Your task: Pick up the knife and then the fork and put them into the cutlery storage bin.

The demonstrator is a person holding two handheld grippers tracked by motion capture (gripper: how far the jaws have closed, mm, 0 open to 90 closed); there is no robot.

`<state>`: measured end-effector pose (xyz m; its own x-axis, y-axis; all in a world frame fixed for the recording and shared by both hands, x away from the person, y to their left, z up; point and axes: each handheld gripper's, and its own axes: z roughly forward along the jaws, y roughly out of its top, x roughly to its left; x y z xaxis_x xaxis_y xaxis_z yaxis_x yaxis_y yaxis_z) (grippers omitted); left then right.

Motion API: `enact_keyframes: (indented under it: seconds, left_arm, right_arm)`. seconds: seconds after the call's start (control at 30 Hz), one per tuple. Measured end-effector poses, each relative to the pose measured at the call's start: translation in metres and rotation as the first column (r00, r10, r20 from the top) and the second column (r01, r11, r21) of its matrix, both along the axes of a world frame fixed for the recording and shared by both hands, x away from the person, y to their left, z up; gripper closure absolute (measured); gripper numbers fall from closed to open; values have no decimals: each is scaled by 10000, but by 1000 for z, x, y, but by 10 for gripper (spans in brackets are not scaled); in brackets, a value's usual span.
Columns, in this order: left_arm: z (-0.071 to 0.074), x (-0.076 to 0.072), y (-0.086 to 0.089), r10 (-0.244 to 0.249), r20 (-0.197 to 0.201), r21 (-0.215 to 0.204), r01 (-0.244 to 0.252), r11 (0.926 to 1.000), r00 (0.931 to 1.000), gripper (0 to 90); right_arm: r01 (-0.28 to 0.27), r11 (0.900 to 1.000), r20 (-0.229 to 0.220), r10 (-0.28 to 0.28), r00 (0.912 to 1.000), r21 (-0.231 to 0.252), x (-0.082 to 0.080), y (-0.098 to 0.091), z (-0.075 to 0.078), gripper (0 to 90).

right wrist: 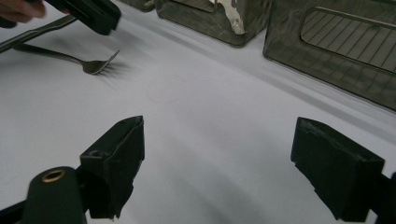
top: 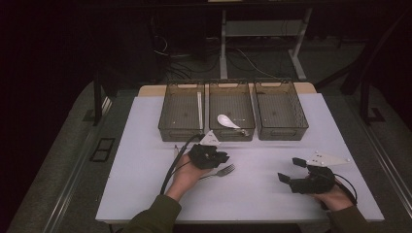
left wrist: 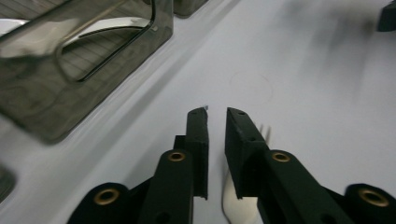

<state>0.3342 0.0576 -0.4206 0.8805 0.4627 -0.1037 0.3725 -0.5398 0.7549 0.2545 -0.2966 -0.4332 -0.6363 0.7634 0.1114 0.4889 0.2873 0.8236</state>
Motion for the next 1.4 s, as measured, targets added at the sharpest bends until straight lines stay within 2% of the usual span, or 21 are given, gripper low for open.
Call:
enact_keyframes:
  seconds: [0.1,0.23,0.37,0.5,0.8,1.07,1.33,1.4]
  left_arm:
    - [5,-8,14,-164,49,40,163,9999,9999,727]
    - [6,-19,32,-517,-75,-141,516,9986,9986,691]
    - [3,-26,49,-726,-115,-264,723,9970,9973,689]
    - [-3,-29,58,-604,-239,-308,597,9977,9979,714]
    - [-15,-25,50,-986,-642,50,991,9951,9930,738]
    - [-22,-24,43,-1141,-693,401,1171,9923,9910,752]
    - [-27,-26,41,-1204,-436,743,1234,9896,9918,783]
    - [-27,-28,39,-1241,-180,887,1252,9882,9921,791]
  right_arm:
    - [3,10000,5,-3,10000,-8,0,0,0,173]
    - [17,10000,-15,-17,10000,-24,0,0,0,173]
    - [27,10000,-31,-27,10000,-44,0,1,-1,173]
    - [31,10000,-19,-31,10000,-60,0,1,-1,173]
    - [-17,10000,-53,16,10000,-95,1,2,-1,173]
    - [-15,10000,-63,15,10000,-94,1,2,-1,173]
    - [-16,9999,-47,15,10000,-107,1,1,-1,173]
    - [-15,9999,-48,14,10000,-102,1,1,-1,173]
